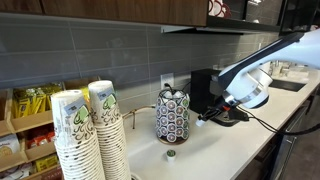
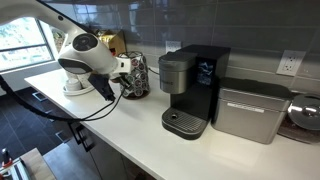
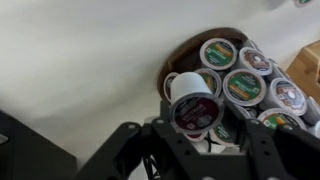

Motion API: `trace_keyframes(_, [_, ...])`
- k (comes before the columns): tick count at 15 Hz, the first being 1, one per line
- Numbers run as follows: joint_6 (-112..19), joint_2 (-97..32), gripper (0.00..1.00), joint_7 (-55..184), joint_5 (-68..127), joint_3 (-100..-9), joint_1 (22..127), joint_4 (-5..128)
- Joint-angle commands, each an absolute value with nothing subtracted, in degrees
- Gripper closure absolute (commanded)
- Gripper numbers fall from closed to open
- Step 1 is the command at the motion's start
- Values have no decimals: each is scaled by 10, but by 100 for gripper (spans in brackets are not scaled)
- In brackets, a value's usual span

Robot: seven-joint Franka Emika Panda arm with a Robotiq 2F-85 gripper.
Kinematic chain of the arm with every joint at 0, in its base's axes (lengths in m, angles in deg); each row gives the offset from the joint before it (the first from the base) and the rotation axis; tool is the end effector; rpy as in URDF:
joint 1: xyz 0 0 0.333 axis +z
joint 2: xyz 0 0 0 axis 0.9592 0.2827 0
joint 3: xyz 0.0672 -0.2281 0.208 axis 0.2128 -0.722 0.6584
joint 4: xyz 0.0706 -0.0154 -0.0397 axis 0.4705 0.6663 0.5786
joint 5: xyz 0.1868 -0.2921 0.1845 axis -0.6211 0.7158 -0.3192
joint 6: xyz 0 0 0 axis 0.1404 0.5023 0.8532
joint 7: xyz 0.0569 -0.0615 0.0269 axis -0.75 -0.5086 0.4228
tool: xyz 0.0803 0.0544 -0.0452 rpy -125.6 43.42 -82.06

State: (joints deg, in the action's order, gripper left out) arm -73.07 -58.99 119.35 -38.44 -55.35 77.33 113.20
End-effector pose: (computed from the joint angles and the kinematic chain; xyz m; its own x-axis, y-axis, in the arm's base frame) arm 0.4664 -0.0553 0.3763 0.8034 -0.2491 0.5408 -0.0292 -0.9237 -0.3821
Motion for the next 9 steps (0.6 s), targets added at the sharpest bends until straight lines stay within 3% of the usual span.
trace_keyframes(1, [-698,-602,71,1292,-502,-575,787,1131])
trace_keyframes(9, [-665,-593,71,1472,-734,-571,781,1106])
